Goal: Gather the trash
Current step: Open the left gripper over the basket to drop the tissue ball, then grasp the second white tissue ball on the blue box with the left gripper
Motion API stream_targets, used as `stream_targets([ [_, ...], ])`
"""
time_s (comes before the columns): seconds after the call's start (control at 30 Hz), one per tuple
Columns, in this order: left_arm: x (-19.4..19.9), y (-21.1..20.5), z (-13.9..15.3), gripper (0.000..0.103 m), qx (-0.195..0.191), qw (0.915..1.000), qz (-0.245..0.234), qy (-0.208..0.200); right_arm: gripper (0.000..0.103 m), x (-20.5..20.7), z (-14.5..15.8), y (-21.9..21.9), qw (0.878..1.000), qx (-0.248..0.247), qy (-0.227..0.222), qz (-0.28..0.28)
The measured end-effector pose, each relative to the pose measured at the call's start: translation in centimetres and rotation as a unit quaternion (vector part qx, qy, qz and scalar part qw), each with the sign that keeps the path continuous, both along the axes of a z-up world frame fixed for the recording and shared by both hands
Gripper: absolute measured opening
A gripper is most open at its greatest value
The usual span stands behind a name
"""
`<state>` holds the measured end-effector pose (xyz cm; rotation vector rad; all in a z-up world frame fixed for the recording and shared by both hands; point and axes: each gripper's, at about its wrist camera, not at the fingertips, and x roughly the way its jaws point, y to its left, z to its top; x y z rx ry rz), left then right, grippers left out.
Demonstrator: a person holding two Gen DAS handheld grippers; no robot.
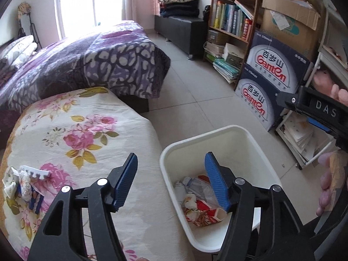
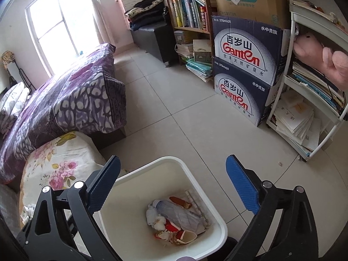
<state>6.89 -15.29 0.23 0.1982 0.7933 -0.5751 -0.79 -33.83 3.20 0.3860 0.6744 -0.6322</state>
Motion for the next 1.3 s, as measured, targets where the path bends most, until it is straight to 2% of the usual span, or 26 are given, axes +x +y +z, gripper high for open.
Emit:
stream_targets([
  [0.13, 0.9, 2.8, 0.6, 0.075, 0.013, 0.9975, 0.060, -0.034, 0.096, 1.3, -0.2, 2.7, 0.999, -0.032, 0.010, 0.018],
  [0.2, 1.2, 4.2, 0.9, 0.086, 0.021, 0.9943, 0.090, -0.053, 0.096, 2.0, -0.4, 4.1, 0.998, -0.044, 0.016, 0.032],
  [0.43, 3.1, 9.3, 0.9, 0.090, 0.073, 0.9787, 0.171, -0.087, 0.096, 4.2, -1.4, 8.4, 0.994, -0.054, 0.035, 0.083],
  [0.53, 4.4, 11.6, 0.3, 0.090, 0.117, 0.9670, 0.208, -0.089, 0.096, 5.1, -1.8, 10.1, 0.992, -0.056, 0.040, 0.102],
  [0.67, 7.2, 15.5, -1.6, 0.090, 0.143, 0.9564, 0.252, -0.039, 0.096, 6.1, -2.5, 12.3, 0.989, -0.057, 0.048, 0.125],
  [0.77, 9.7, 18.6, -3.5, 0.090, 0.141, 0.9485, 0.283, 0.021, 0.096, 6.9, -3.2, 13.7, 0.986, -0.063, 0.059, 0.142],
  [0.9, 12.4, 21.6, -5.9, 0.090, 0.132, 0.9424, 0.300, 0.069, 0.096, 7.8, -4.2, 15.4, 0.981, -0.070, 0.078, 0.164],
  [0.93, 12.9, 22.0, -6.5, 0.089, 0.126, 0.9420, 0.300, 0.081, 0.096, 8.1, -4.5, 15.8, 0.979, -0.068, 0.083, 0.172],
  [1.0, 13.8, 22.8, -7.7, 0.075, 0.117, 0.9403, 0.300, 0.111, 0.096, 8.6, -5.0, 16.6, 0.976, -0.065, 0.092, 0.189],
  [1.1, 14.6, 23.6, -9.2, 0.062, 0.110, 0.9365, 0.300, 0.144, 0.096, 9.4, -5.7, 18.1, 0.969, -0.067, 0.101, 0.217],
  [1.2, 14.8, 24.6, -10.0, 0.047, 0.106, 0.9335, 0.304, 0.158, 0.096, 10.1, -6.5, 19.9, 0.959, -0.072, 0.112, 0.249],
  [1.27, 14.8, 25.3, -9.8, 0.037, 0.095, 0.9360, 0.299, 0.159, 0.096, 10.5, -6.9, 21.0, 0.953, -0.070, 0.116, 0.271],
  [1.3, 14.6, 25.7, -9.5, 0.036, 0.081, 0.9383, 0.295, 0.162, 0.096, 10.7, -7.1, 21.6, 0.949, -0.068, 0.118, 0.285],
])
